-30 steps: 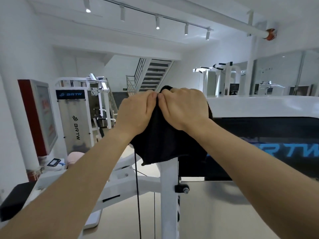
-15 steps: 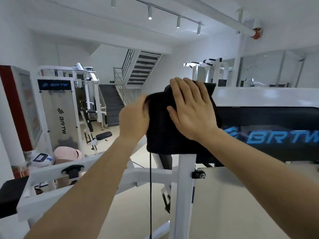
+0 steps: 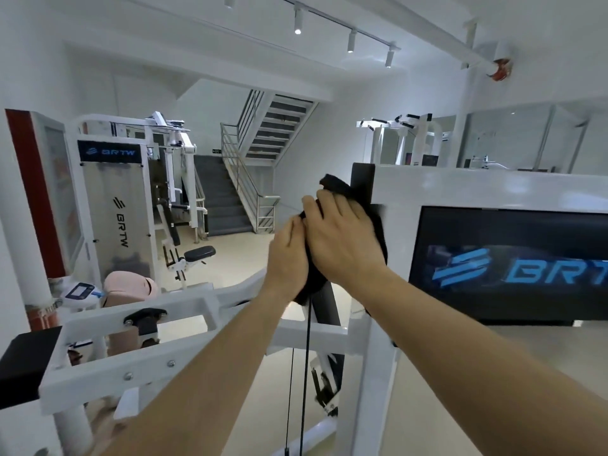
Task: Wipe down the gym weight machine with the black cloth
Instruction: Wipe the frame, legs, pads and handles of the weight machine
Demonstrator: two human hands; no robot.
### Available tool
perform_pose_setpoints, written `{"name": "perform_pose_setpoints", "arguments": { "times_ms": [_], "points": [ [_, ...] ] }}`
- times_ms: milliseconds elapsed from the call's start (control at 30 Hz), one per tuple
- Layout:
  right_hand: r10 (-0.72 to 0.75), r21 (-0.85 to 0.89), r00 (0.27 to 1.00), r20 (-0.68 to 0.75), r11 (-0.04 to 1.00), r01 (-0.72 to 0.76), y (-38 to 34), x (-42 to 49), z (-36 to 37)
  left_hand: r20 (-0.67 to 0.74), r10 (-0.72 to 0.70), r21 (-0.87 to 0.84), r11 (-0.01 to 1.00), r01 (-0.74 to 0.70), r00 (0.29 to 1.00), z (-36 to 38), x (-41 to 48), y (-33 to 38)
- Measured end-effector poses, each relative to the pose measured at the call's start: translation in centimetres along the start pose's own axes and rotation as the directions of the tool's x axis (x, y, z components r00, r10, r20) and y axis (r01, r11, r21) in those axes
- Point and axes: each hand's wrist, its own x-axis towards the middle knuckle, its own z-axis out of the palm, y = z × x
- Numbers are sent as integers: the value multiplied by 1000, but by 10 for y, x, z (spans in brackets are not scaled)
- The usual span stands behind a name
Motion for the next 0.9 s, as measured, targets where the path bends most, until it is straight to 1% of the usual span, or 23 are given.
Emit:
{"name": "perform_pose_setpoints", "arguments": {
  "times_ms": [67,133,167,267,367,433,533,600,700,833,900],
  "points": [
    [77,34,997,-20,996,-77,-9,-6,7,26,-144,-189,971,146,989,5,-7,-1],
    [137,59,989,-50,989,-134,-14,-2,12,28,-276,-307,912,271,961,5,-3,7],
    [146,59,987,-68,988,-142,-15,3,13,40,-320,-353,882,313,947,4,3,10],
    [162,40,984,-73,986,-160,-13,21,12,87,-352,-487,801,348,932,1,23,20],
    [170,63,980,-107,984,-164,-12,25,14,85,-351,-541,770,339,933,2,25,13],
    [185,83,977,-105,981,-177,-16,13,18,80,-361,-534,771,346,929,6,13,1],
    [187,119,979,-79,977,-177,-23,-15,21,59,-342,-419,844,335,938,1,-11,-12],
    [185,177,980,-70,969,-171,-25,-29,21,62,-260,-370,891,264,964,-7,-20,-11],
    [168,219,985,-43,963,-155,-23,-34,16,5,-112,-217,970,110,994,-19,-25,-4],
    [129,204,991,20,970,-130,-10,-10,8,12,56,-124,991,-54,998,-26,-22,14],
    [99,205,993,58,973,-109,-2,9,5,24,111,-60,992,-110,993,-24,-14,20]
  ]
}}
